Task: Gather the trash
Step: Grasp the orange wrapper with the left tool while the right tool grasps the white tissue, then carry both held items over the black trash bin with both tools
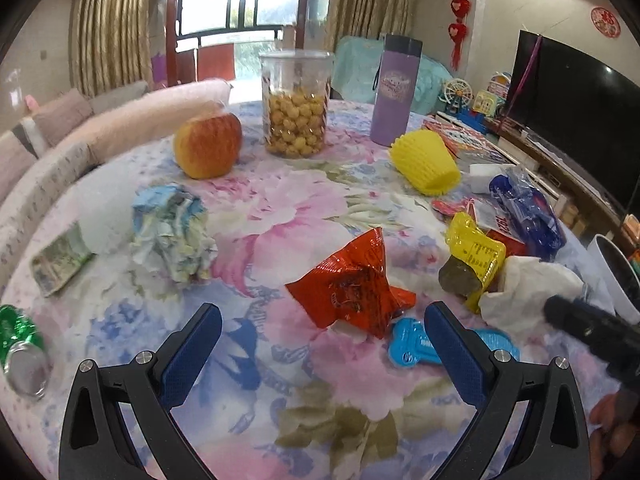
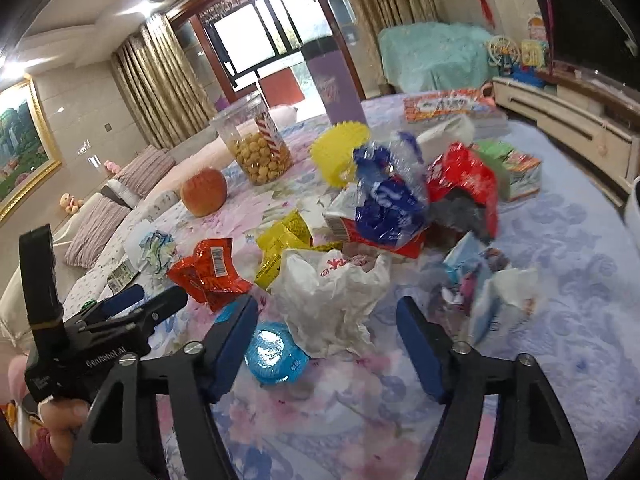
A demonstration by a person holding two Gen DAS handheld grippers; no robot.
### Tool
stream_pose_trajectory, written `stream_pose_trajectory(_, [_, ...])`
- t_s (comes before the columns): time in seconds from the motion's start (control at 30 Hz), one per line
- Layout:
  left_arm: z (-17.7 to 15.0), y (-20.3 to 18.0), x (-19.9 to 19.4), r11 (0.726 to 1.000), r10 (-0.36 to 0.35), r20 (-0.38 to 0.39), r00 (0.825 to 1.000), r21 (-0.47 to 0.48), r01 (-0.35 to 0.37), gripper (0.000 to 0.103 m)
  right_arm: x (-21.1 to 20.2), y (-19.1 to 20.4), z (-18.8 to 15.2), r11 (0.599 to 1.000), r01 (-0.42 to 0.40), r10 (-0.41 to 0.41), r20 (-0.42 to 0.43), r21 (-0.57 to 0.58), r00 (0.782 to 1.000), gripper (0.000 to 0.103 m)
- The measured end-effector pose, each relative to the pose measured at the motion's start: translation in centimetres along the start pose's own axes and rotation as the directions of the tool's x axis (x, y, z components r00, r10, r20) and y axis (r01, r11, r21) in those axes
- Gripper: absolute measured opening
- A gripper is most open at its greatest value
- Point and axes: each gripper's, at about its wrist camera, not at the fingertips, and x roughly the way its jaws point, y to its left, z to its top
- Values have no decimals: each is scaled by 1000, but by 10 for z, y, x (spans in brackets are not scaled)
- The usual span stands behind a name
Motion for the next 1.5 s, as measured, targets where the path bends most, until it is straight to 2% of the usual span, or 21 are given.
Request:
stream_pose_trajectory(0.03, [3, 0, 7, 1000, -6, -13, 1000, -1, 6, 102, 4, -1, 0, 1000, -8, 8, -11, 8, 1000, 66])
stream_pose_trajectory(0.13, [7, -3, 19, 1000, -8, -34, 999, 7, 8, 95, 14, -2, -1, 1000, -16, 17, -39, 21, 999, 48])
stream_pose_trajectory(0.17, [8, -6, 25, 1000, -6, -49, 999, 21, 7, 80, 16, -2, -1, 1000, -18, 19, -45, 22, 999, 41])
stream_pose_trajectory(0.2, [9, -8, 30, 1000, -9, -69, 998, 27, 11, 65, 16, -2, -2, 999, -22, 23, -47, 25, 999, 38])
stream_pose_trajectory(0.23, [9, -9, 38, 999, -36, -96, 995, 24, 38, 61, 17, -2, -2, 999, -27, 28, -47, 29, 998, 36])
stream_pose_trajectory(0.3, [10, -9, 40, 997, -67, -101, 993, 20, 69, 42, 15, -4, -2, 999, -31, 33, -43, 32, 999, 26])
stream_pose_trajectory(0.33, [10, -10, 40, 997, -75, -98, 992, 27, 77, 35, 13, -5, -2, 999, -35, 37, -42, 34, 998, 25])
stream_pose_trajectory(0.47, [9, -12, 29, 996, -71, -67, 995, 45, 74, 19, 7, -7, -3, 998, -50, 52, -32, 47, 998, 21])
stream_pose_trajectory(0.7, [-1, -16, -8, 994, -102, -3, 995, 24, 102, 15, -22, -8, -3, 997, -65, 64, 21, 39, 998, 20])
stream_pose_trajectory(0.87, [-11, -32, -35, 987, -154, 21, 988, 38, 153, 14, -47, -19, -4, 997, -58, 55, 59, 52, 997, 20])
stream_pose_trajectory(1.1, [-18, -65, -56, 969, -234, 8, 972, 85, 232, 14, -79, -41, -10, 996, -40, 33, 93, 81, 995, 20])
stream_pose_trajectory(1.5, [-13, -129, -58, 929, -326, -32, 945, 172, 327, 14, -129, -95, -22, 986, 22, -49, 159, 167, 986, 20])
